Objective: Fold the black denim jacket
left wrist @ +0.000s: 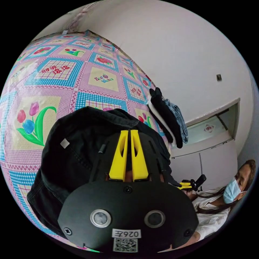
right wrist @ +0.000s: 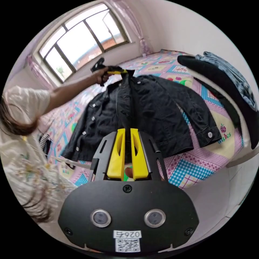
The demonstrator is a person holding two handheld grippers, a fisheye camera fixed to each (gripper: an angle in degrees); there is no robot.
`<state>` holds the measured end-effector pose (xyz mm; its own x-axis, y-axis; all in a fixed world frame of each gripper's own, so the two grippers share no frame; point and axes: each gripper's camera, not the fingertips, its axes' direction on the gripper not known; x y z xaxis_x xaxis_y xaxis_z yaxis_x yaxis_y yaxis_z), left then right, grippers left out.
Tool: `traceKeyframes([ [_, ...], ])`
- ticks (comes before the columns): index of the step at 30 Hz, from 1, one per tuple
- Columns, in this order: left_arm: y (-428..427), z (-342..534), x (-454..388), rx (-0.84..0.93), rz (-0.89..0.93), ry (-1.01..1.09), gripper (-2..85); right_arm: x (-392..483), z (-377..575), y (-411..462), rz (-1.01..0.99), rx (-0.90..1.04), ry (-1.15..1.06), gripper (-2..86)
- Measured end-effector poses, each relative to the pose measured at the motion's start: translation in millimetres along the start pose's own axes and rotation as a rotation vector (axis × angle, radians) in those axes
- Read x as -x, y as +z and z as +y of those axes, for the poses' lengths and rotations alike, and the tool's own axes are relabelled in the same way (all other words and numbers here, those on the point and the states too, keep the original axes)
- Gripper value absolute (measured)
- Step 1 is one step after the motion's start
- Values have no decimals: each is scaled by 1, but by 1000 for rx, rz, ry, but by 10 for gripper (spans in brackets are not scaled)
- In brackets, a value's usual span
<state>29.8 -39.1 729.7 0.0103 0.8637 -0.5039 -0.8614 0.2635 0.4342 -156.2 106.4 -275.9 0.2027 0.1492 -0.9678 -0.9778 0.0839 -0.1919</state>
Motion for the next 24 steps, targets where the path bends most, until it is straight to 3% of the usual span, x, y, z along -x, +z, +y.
traceKeyframes([
  [3,-24,-9,2,-67,89,21,-5,8,-14,-43,-44,-124,-18,-7],
  [5,-27,-11,15,-35,60,0,-4,23,-20,-35,-42,-98,-84,-6],
  [8,-10,-1,51,90,-10,-133,-4,43,-11,38,-24,137,-205,5],
  [11,-12,20,75,68,-28,-201,-4,44,13,92,-88,322,-203,12],
  [16,-43,37,79,-78,101,-186,-7,24,18,73,-70,279,-126,14],
  [24,-9,27,1,18,-135,24,-7,-41,-5,51,219,131,-51,-6],
])
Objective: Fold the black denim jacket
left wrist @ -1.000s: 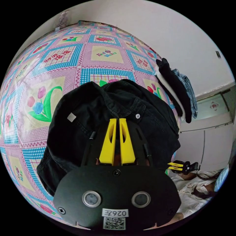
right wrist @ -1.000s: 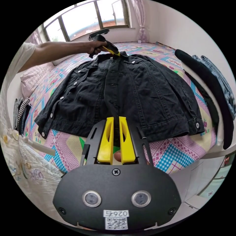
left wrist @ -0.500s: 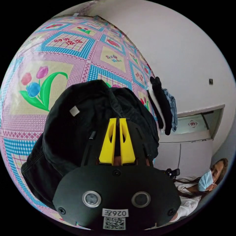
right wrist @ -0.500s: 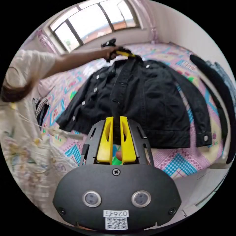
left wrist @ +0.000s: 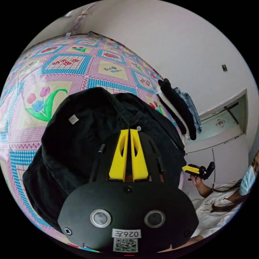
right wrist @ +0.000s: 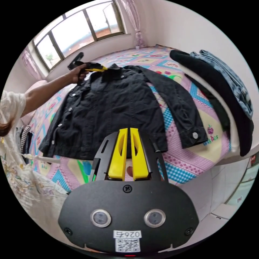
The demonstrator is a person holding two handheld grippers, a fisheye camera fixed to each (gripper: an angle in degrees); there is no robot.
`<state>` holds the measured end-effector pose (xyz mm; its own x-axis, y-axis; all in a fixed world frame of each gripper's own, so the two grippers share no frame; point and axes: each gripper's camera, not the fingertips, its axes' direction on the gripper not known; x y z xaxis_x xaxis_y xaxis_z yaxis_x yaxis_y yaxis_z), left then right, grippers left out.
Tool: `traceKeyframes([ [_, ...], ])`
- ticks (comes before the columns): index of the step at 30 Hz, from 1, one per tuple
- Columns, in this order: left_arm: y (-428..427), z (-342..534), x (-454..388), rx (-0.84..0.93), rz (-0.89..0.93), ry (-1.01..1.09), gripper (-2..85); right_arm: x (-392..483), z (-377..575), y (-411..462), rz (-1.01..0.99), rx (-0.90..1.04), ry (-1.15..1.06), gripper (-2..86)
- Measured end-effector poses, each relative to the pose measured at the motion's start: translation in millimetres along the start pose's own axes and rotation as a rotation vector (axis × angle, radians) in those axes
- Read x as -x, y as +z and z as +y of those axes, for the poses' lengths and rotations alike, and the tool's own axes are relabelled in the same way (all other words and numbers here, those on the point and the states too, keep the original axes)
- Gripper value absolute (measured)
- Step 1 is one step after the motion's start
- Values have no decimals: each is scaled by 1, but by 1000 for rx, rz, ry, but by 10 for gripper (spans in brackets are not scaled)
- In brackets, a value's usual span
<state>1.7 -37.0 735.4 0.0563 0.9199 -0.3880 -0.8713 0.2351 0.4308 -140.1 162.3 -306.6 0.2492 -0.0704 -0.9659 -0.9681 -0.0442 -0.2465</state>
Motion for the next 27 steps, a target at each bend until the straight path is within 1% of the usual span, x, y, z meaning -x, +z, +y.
traceKeyframes([
  [2,22,-6,7,137,-220,-65,-7,-16,11,17,73,78,9,-8],
  [3,22,-6,11,137,-233,-87,-7,-25,23,13,30,14,18,-9],
  [4,12,-3,20,88,-173,-149,-7,-31,28,12,15,16,48,-9],
  [5,-7,5,29,-9,-130,-231,-8,-37,34,9,-4,22,77,-9],
  [7,-33,19,35,-132,-86,-299,-8,-40,39,6,17,53,80,-9],
  [8,-44,27,30,-196,-55,-295,-8,-41,40,1,23,57,96,-9],
  [10,-46,34,10,-248,-47,-251,-8,-41,41,-10,22,22,96,-9],
  [12,-30,31,-13,-213,-67,-195,-8,-42,35,-20,-3,-43,108,-9],
  [15,2,21,-36,-158,-149,-136,-8,-43,20,-16,-5,-61,75,-9],
  [16,12,16,-33,-129,-191,-158,-8,-44,18,-13,6,-51,66,-9],
  [18,26,11,-11,-55,-189,-226,-7,-51,21,10,63,35,39,-9],
  [19,29,12,8,-40,-114,-274,-7,-54,24,15,63,52,30,-9],
  [20,25,18,28,-61,17,-326,-8,-60,34,11,40,-4,34,-9],
  [21,22,22,37,-83,82,-353,-8,-67,41,9,14,-11,52,-9],
  [22,12,32,53,-142,210,-391,-8,-70,44,8,4,-15,58,-9],
  [23,-5,46,65,-224,287,-416,-9,-75,49,6,-8,-18,72,-9],
  [24,-15,53,69,-268,301,-427,-9,-79,53,5,-14,-15,81,-9],
  [26,-54,81,75,-424,301,-445,-10,-84,57,2,-20,5,95,-9],
  [27,-62,86,73,-454,290,-438,-10,-88,59,-1,-28,32,108,-9],
])
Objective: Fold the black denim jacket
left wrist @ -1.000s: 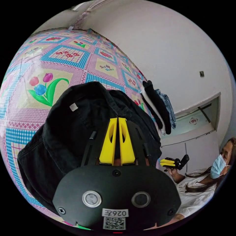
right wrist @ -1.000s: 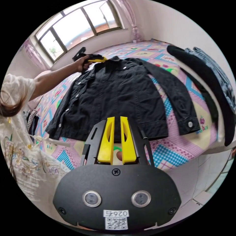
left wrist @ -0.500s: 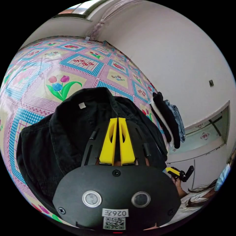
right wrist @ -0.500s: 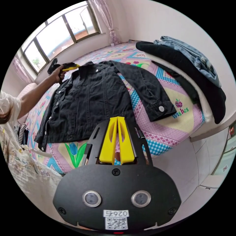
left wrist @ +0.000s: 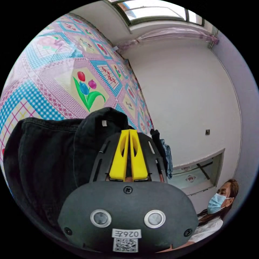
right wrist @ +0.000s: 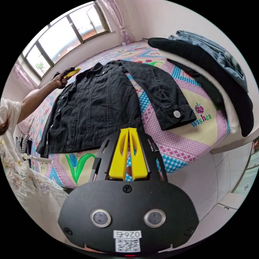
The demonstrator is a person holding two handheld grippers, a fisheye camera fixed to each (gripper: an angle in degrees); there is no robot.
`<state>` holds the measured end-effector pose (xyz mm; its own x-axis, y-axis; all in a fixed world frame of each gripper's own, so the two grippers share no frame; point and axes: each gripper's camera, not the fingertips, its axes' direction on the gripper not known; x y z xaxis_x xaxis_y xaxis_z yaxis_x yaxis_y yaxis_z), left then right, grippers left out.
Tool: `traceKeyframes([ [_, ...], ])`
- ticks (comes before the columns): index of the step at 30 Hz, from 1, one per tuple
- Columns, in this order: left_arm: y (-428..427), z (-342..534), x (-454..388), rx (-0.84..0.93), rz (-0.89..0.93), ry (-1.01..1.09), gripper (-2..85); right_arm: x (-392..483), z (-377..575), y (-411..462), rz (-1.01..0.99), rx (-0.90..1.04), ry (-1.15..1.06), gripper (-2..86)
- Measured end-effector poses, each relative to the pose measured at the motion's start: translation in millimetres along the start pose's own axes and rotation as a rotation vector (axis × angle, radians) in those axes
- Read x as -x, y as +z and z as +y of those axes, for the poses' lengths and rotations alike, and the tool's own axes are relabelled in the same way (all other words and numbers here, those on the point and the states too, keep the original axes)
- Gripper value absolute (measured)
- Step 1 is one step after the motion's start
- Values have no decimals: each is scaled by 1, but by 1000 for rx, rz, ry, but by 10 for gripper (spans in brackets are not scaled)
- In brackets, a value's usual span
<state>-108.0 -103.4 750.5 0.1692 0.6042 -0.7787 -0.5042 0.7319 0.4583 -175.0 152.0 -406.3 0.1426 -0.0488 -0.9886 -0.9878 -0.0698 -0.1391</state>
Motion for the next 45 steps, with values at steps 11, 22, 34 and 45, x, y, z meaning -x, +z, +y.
traceKeyframes([
  [11,225,92,-73,473,-221,288,-10,-30,-9,11,-54,-79,25,-9],
  [22,-22,228,-181,-248,-343,563,-9,-35,38,-64,0,-233,13,-7],
  [34,-213,397,-287,-459,441,1095,-7,61,6,-181,-397,-734,-446,-4],
  [45,-37,505,-164,-124,-544,361,46,185,-124,43,-423,-130,-657,3],
])
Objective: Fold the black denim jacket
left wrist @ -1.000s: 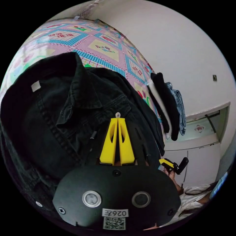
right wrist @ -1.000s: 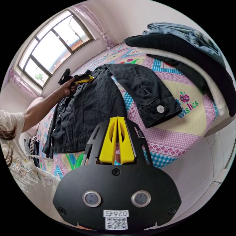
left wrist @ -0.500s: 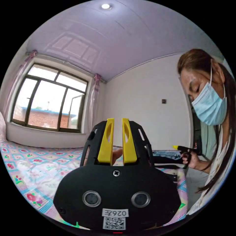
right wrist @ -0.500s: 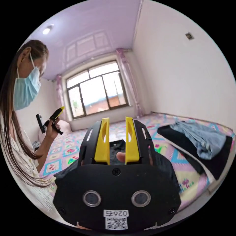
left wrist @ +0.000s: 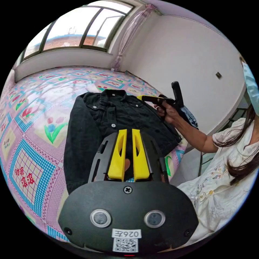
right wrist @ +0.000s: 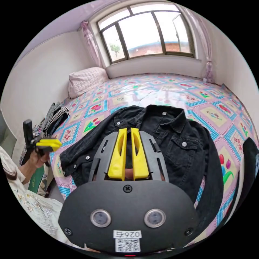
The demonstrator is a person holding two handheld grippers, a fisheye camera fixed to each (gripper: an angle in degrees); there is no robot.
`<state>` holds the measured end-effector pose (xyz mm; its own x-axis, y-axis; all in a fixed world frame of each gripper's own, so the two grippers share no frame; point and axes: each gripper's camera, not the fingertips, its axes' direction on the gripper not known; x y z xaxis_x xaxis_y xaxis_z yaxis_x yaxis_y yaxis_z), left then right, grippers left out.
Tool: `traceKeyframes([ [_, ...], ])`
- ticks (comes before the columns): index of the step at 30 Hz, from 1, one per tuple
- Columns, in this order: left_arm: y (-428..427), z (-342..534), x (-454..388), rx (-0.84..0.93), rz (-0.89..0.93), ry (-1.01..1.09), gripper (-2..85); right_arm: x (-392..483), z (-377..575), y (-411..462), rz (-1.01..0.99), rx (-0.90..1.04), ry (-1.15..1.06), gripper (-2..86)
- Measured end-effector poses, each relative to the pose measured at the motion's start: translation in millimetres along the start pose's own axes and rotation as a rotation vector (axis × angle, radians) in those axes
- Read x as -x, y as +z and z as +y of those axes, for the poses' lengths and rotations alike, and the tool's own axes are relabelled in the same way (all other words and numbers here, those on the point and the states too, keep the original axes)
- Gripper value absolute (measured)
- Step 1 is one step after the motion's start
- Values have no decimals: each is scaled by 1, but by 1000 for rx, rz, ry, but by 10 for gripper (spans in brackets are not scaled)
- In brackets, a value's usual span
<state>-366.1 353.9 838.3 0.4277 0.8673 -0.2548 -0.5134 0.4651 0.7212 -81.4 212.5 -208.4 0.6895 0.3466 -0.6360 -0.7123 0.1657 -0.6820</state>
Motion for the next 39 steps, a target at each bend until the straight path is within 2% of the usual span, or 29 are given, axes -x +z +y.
traceKeyframes([
  [3,35,18,1,51,-38,-48,42,-2,-20,43,-17,70,-41,10],
  [6,64,10,17,72,-181,-41,36,-9,-37,81,-22,134,-71,9],
  [9,69,-4,66,127,-561,-85,7,-23,-51,113,-11,190,-80,9],
  [10,59,-4,95,139,-782,-181,0,-25,-53,118,-9,199,-82,10],
  [11,43,-1,127,170,-905,-313,-3,-31,-57,128,-3,215,-78,11],
  [12,34,2,141,187,-894,-382,-4,-38,-60,136,-3,224,-67,13],
  [13,12,7,156,157,-752,-498,-5,-42,-61,140,-7,229,-62,14],
  [14,-7,12,149,53,-564,-479,-5,-49,-64,149,-19,242,-48,19],
  [16,-19,16,113,-59,-398,-386,-3,-60,-67,162,-41,256,-21,28],
  [18,-8,17,70,-3,-406,-299,4,-74,-71,181,-91,279,26,40],
  [20,21,22,21,95,-449,-200,69,-81,-73,195,-125,302,48,47],
  [25,62,40,-15,218,-343,-154,160,-88,-80,220,-133,332,61,65],
  [28,83,48,-25,393,-408,-36,178,-90,-84,232,-130,354,52,80],
  [33,89,47,-29,525,-542,114,152,-89,-91,255,-100,413,26,89],
  [35,82,36,-13,561,-476,88,98,-85,-91,264,-55,436,4,56],
  [37,66,28,6,534,-529,26,57,-80,-94,271,1,477,-48,7],
  [39,47,21,32,520,-454,-58,38,-76,-101,272,9,494,-78,-4],
])
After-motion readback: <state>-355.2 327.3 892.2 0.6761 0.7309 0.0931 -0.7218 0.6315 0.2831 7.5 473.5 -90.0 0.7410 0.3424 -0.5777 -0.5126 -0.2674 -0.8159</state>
